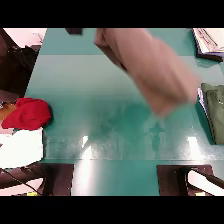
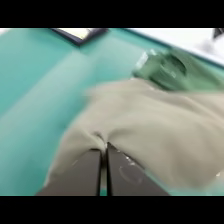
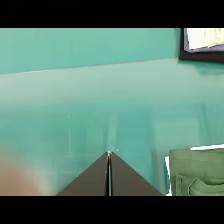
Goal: Fold the shirts.
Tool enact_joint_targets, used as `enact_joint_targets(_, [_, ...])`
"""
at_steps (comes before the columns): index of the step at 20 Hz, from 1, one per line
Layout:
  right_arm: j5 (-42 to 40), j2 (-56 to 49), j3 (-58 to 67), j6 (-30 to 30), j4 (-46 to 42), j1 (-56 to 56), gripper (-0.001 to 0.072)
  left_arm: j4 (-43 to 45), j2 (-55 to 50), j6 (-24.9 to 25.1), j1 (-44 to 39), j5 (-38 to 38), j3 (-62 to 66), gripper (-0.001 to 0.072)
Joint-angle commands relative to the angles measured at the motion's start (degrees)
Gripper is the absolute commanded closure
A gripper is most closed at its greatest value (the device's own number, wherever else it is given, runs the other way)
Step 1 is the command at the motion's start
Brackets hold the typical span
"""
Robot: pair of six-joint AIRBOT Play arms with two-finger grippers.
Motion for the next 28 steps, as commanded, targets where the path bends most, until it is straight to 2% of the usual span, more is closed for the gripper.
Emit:
enact_joint_targets(1, [0.3, 0.0, 0.9, 0.0, 0.0, 0.0, 0.0692, 4.8, -2.9, -0.4, -2.4, -0.9, -2.7, 0.0683])
enact_joint_targets(4, [0.7, 0.0, 0.9, 0.0, 0.0, 0.0, 0.0692, 6.8, -9.2, -2.5, -2.4, -0.9, -2.7, 0.0682])
enact_joint_targets(5, [0.9, 0.0, 0.9, 0.0, 0.0, 0.0, 0.0692, 7.9, -11.5, -4.5, -2.4, -1.0, -2.7, 0.0681])
enact_joint_targets(6, [1.2, 0.0, 0.9, 0.0, 0.0, 0.0, 0.0692, 10.5, -13.3, -6.9, -2.4, -1.0, -2.7, 0.0559])
enact_joint_targets(7, [1.4, 0.0, 0.9, 0.0, 0.0, 0.0, 0.0692, 14.8, -14.8, -10.2, -2.3, -1.6, -2.7, 0.0247])
enact_joint_targets(8, [1.4, 0.0, 0.9, 0.0, 0.0, 0.0, 0.0692, 19.2, -15.6, -13.6, -1.8, -2.6, -2.7, 0.0075])
enact_joint_targets(9, [1.4, 0.0, 0.9, 0.0, 0.0, 0.0, 0.0692, 22.6, -15.8, -16.3, -0.6, -4.0, -2.7, 0.0087])
enact_joint_targets(11, [1.3, 0.0, 0.9, 0.0, 0.0, 0.0, 0.0692, 23.6, -14.8, -19.0, 3.8, -8.2, -2.6, 0.0088])
enact_joint_targets(15, [1.3, 0.0, 0.9, 0.0, 0.0, 0.0, 0.0692, 23.8, -10.6, -20.8, 17.6, -19.6, -3.2, 0.0089])
enact_joint_targets(17, [1.4, 0.0, 0.9, 0.0, 0.0, 0.0, 0.0692, 23.7, -8.4, -22.0, 24.6, -22.0, -6.9, 0.0088])
enact_joint_targets(19, [1.4, 0.0, 0.9, 0.0, 0.0, 0.0, 0.0692, 23.1, -6.1, -22.4, 30.5, -20.6, -13.8, 0.0088])
enact_joint_targets(23, [1.4, 0.0, 0.9, 0.0, 0.0, 0.0, 0.0692, 15.2, -5.1, -21.3, 38.8, -14.8, -29.8, 0.0088])
enact_joint_targets(28, [2.3, -0.1, 0.9, 0.0, 0.0, 0.0, 0.0692, 15.7, -5.2, -18.2, 41.8, -2.8, -43.5, 0.0088])
